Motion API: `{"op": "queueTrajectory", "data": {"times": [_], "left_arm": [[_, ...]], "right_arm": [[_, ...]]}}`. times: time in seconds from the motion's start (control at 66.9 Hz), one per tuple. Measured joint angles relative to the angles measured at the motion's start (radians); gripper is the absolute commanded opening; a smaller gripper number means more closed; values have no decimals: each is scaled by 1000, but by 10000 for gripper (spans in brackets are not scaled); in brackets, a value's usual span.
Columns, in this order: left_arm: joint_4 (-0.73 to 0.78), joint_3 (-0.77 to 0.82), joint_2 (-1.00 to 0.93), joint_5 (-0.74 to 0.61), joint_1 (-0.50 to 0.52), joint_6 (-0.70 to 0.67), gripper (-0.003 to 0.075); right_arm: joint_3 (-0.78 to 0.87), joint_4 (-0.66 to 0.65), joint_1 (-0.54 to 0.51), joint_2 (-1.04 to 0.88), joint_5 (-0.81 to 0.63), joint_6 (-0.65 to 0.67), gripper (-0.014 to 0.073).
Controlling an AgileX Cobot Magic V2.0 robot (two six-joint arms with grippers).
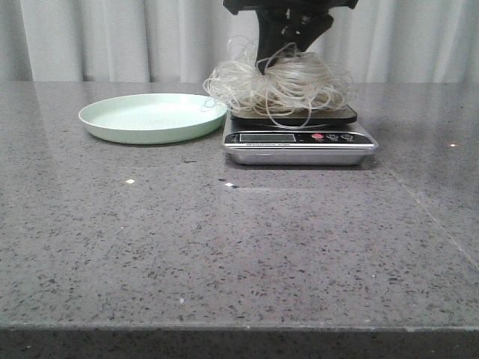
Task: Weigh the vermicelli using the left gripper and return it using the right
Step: 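Lift the vermicelli with the right gripper and carry it over the plate, then lower the vermicelli onto the green plate and open the right gripper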
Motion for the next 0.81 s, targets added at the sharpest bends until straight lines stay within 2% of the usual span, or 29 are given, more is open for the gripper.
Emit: {"op": "queueTrajectory", "data": {"times": [0.224,0.448,0.538,0.672,0.807], "left_arm": [[0,0,0,0,0,0,145],[0,0,0,-4,0,0,145],[0,0,0,-5,0,1,145],[0,0,0,-6,0,1,145],[0,0,0,-6,0,1,145]], "right_arm": [[-206,127,38,19,-15,0,134],[-253,189,116,53,-115,-31,159],[-253,190,136,116,-137,-33,241],[-251,177,149,193,-144,-33,435],[-251,175,149,204,-174,-33,513]]}}
